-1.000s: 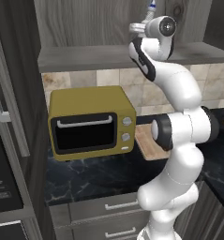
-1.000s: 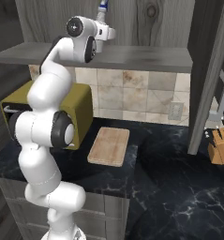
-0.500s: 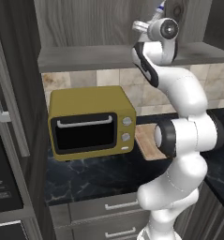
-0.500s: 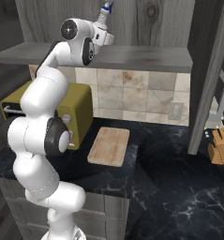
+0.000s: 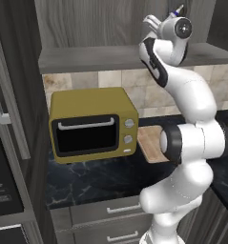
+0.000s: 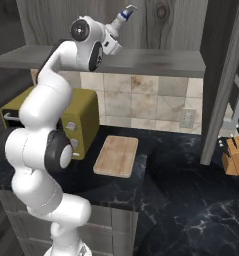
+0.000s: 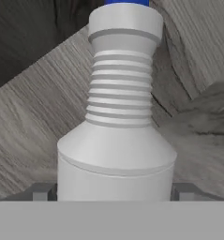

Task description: Grab the spray bottle from the cabinet, then place it next to the cutting board for sanitizing. Then grab the dish brush from the countertop next to the sink and place it next to the cutting board.

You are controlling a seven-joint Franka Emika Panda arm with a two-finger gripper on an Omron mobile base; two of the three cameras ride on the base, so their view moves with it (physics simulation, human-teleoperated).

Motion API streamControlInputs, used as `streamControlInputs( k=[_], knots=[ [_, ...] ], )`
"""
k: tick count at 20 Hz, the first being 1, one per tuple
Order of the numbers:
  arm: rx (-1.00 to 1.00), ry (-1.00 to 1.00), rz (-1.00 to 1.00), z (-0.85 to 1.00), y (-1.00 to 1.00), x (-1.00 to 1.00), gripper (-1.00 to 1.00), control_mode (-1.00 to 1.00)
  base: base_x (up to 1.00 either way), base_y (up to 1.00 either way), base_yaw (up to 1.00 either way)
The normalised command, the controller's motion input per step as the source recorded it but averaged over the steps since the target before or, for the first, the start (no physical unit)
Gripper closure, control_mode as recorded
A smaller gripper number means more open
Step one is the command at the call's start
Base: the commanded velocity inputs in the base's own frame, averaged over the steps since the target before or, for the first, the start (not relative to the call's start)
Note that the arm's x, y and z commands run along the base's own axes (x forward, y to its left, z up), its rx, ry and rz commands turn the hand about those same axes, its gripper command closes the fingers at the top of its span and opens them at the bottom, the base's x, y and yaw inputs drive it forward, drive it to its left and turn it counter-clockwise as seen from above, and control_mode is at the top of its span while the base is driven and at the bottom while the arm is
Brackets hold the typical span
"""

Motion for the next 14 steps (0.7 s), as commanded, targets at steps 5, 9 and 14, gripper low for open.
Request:
streamControlInputs(
  k=[5,9,14],
  knots=[
    [0.36,-0.11,-0.02,0.0,-0.04,-0.8,1.0,-1.0,0.0,0.0,0.0],
    [0.31,-0.12,-0.06,-0.07,0.0,-1.0,1.0,-1.0,0.0,0.0,0.0],
    [0.33,-0.07,-0.04,0.0,0.0,-1.0,1.0,-1.0,0.0,0.0,0.0]
  ],
)
